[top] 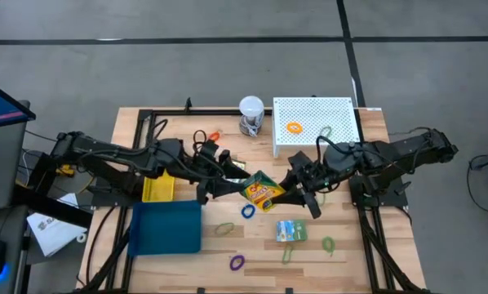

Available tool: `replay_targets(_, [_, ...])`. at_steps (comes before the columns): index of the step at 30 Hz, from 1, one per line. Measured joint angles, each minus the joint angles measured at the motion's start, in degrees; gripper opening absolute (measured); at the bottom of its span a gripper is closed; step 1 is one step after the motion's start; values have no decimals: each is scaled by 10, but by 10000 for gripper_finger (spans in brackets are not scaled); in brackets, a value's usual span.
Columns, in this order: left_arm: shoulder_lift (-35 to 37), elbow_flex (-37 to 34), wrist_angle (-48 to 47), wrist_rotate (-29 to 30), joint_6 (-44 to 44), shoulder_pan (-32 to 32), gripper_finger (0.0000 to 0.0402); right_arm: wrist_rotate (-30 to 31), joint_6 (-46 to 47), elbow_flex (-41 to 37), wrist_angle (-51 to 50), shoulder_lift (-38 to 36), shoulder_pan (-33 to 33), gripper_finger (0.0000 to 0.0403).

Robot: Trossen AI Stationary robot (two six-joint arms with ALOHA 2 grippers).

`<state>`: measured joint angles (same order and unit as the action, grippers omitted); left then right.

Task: Pick & Place Office Desk Supplies
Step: Put the top right crayon box into the blue bin

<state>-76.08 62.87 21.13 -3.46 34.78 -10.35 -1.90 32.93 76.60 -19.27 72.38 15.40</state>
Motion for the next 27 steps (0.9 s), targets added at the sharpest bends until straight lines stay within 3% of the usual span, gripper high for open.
replay_targets(8, [-14,-1,9,-10,-3,-6,237,11,0,0,-1,1,-16,102])
replay_targets(16, [-15,-1,7,22,-33,-2,226,4,-1,0,2,1,-31,102])
replay_targets(21, [-15,-1,7,42,-39,-2,181,4,-3,0,2,1,-32,102])
replay_targets(27, [-15,-1,4,49,-44,-2,98,4,-1,0,2,1,-32,102])
